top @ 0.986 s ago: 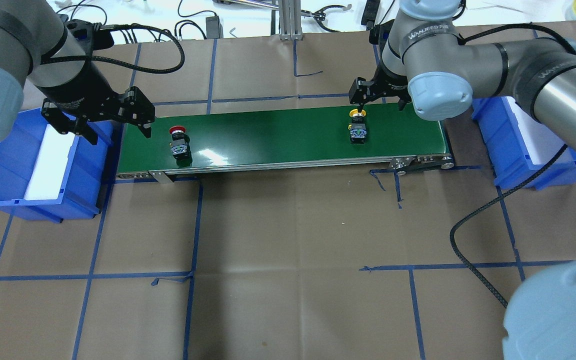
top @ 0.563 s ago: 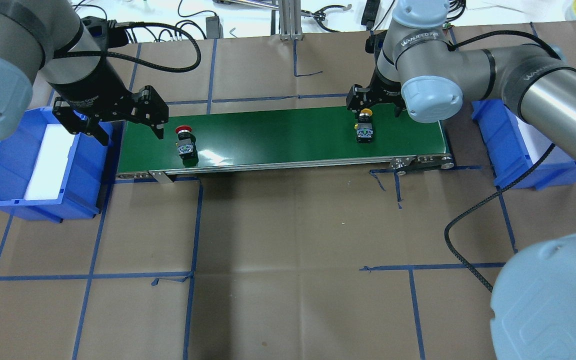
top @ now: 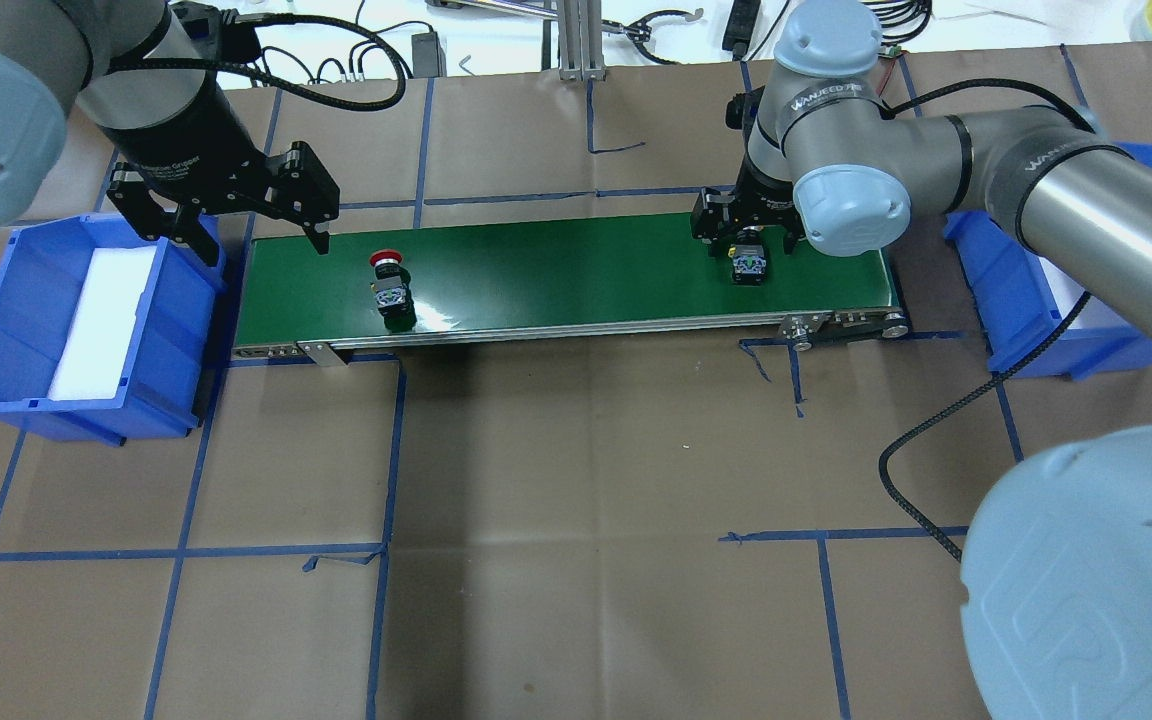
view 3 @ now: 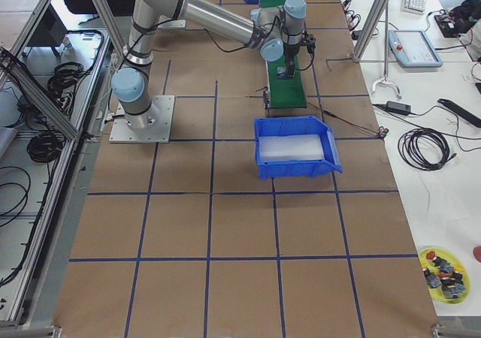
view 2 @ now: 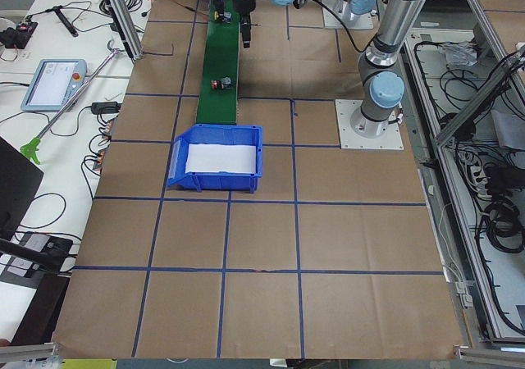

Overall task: Transport two buttons from left to right
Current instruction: 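Release the red button on the belt while the right gripper grasps the yellow button, then lift the yellow button and carry it to the far blue bin with the right gripper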

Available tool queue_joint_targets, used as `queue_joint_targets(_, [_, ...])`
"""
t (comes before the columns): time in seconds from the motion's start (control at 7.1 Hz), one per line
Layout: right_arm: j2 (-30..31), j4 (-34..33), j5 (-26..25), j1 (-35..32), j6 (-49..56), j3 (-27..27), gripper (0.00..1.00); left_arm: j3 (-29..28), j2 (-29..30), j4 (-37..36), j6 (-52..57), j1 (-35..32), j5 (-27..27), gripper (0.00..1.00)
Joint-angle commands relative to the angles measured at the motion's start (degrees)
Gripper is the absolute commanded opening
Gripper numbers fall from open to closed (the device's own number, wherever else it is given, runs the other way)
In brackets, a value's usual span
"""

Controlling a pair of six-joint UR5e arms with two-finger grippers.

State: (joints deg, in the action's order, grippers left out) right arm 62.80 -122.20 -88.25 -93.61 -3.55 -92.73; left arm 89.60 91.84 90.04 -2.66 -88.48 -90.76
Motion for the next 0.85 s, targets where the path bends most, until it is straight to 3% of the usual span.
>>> queue_joint_targets(0.0, [-0.05, 0.82, -0.69, 0.18, 0.47, 0.44, 0.08, 0.14, -0.52, -0.57, 2.48, -0.03, -0.11, 1.00])
queue_joint_targets(0.28, [0.56, 0.82, -0.96, 0.27, 1.09, 0.71, 0.02, 0.14, -0.79, -0.57, 2.48, -0.03, -0.03, 1.00])
queue_joint_targets(0.56, [3.88, 2.48, -8.56, 1.32, 1.44, 0.97, 0.02, 0.14, -0.35, -0.57, 4.40, -0.03, 0.15, 1.00])
queue_joint_targets(0.7, [7.47, 5.10, -8.87, 3.41, 3.01, 1.41, 0.02, 0.14, -0.61, -0.57, 5.20, -0.03, 0.24, 1.00])
